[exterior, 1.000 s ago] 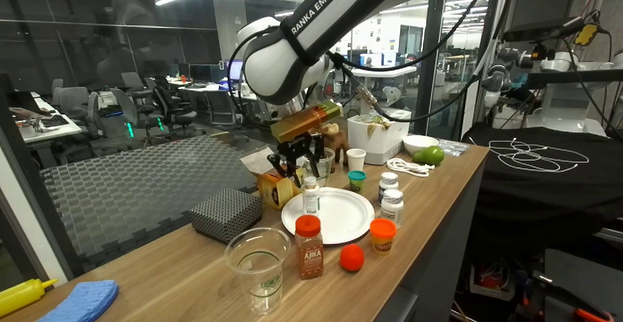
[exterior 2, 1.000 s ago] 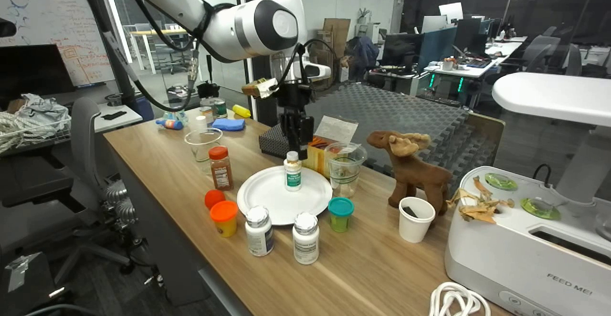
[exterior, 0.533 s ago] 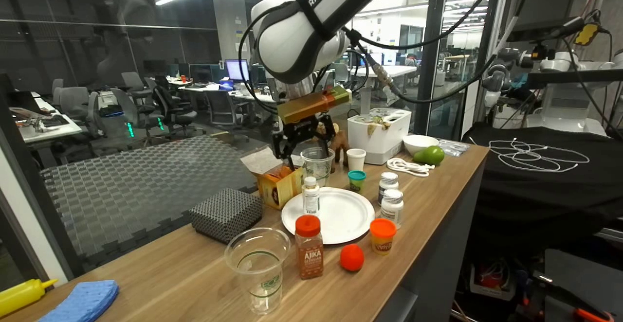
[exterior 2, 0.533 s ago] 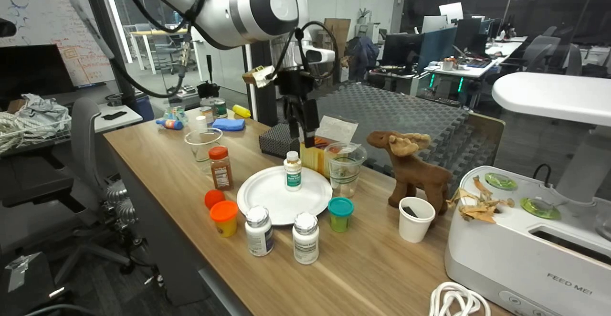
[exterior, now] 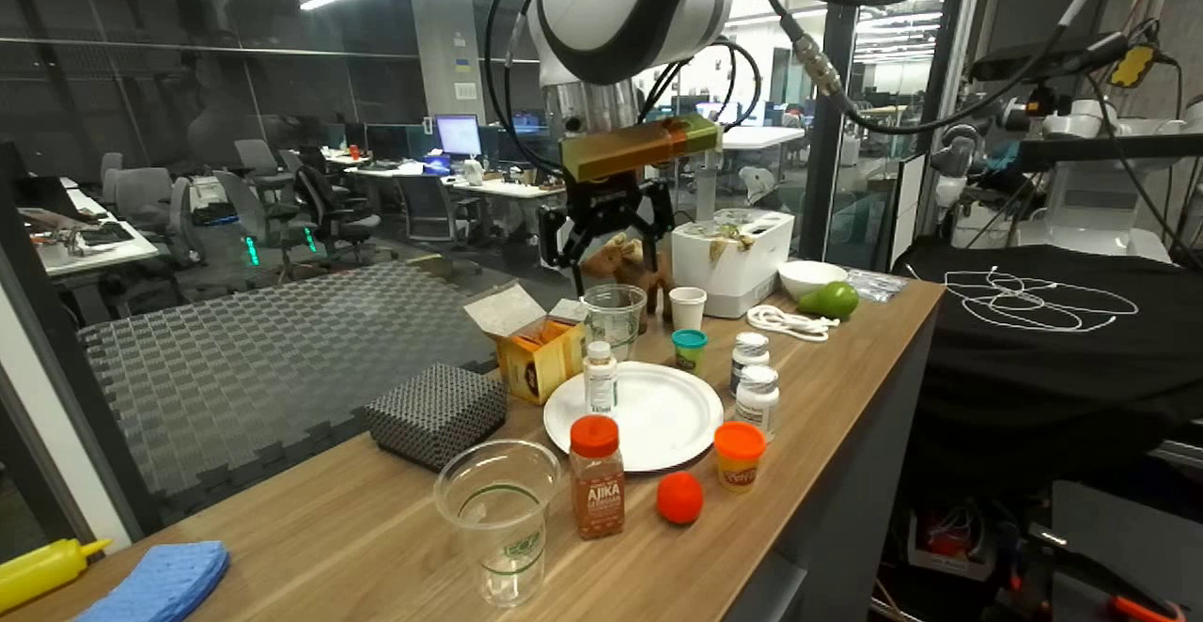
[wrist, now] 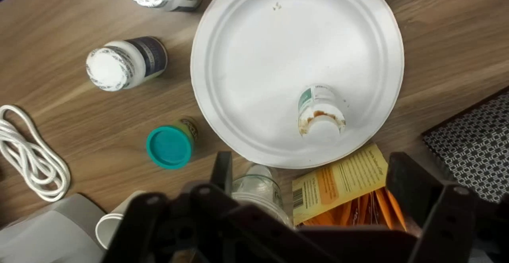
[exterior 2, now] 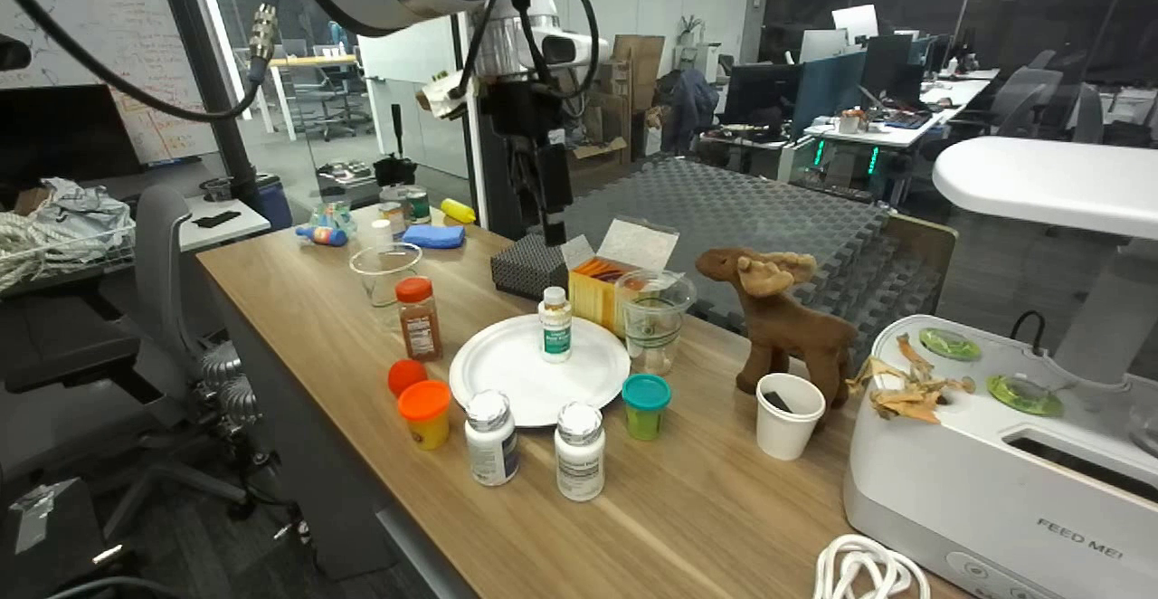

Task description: Put the bottles and red plushy on the plate. Stack the clear cups

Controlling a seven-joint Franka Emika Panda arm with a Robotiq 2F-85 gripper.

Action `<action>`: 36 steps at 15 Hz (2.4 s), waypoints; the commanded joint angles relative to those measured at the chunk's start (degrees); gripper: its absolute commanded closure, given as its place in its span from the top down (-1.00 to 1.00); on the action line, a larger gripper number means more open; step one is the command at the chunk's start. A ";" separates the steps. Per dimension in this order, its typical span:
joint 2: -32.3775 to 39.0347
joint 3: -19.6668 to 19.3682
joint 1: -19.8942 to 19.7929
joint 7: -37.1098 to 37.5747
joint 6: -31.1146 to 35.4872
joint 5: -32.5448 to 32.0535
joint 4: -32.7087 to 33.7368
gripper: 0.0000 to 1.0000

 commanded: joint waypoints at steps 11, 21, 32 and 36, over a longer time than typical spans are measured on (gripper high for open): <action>-14.72 8.71 -1.48 -7.47 14.95 15.76 -24.57 1.00; -11.38 11.09 0.15 -4.83 15.15 14.85 -24.15 1.00; -6.91 10.70 0.74 -5.14 17.45 15.37 -21.75 1.00; -5.52 10.24 1.11 -3.60 18.26 14.53 -20.57 1.00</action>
